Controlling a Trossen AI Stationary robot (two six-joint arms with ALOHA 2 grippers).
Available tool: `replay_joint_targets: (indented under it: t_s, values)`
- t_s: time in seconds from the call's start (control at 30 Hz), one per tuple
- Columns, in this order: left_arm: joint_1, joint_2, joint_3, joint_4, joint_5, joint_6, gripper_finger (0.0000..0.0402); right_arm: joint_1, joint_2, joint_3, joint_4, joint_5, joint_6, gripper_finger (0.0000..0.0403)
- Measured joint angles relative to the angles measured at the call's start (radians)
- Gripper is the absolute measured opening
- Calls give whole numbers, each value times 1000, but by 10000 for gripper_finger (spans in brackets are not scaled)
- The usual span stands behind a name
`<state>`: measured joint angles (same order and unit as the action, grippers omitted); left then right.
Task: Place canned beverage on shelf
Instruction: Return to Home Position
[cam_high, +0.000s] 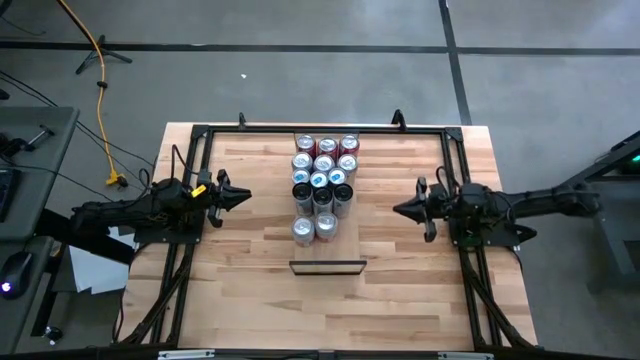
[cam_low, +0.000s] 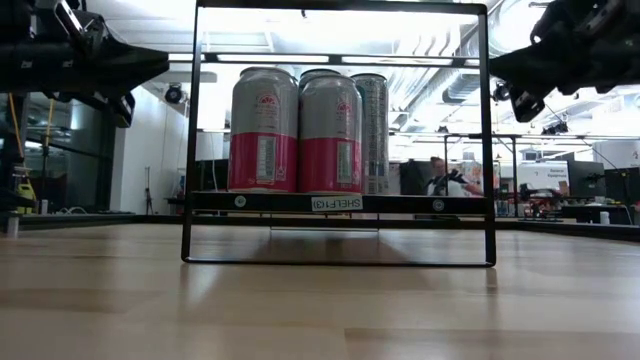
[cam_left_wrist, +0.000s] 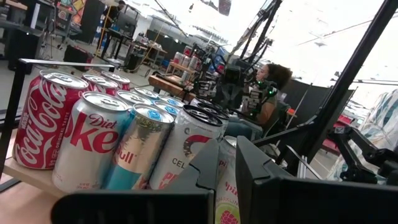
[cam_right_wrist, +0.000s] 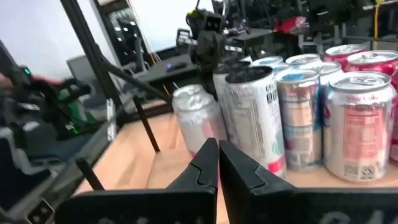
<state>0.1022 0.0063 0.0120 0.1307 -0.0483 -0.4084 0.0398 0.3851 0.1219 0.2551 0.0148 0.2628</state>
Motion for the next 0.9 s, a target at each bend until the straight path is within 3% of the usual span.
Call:
replay_joint_targets:
  t_s: [0.3,0.63,0.73,0.9]
  values:
    - [0,0,0,0,0,0,3,62,0,0,-8,83,-86,0]
    - [0,0,0,-1,0,0,3,-53,-7,-74,78,-53,-79,0]
    - [0,0,0,-1,0,0,3,-66,-17,-112,152,-63,-54,0]
    - [0,0,0,-3,0,0,3,-66,-21,-112,119,-60,-109,0]
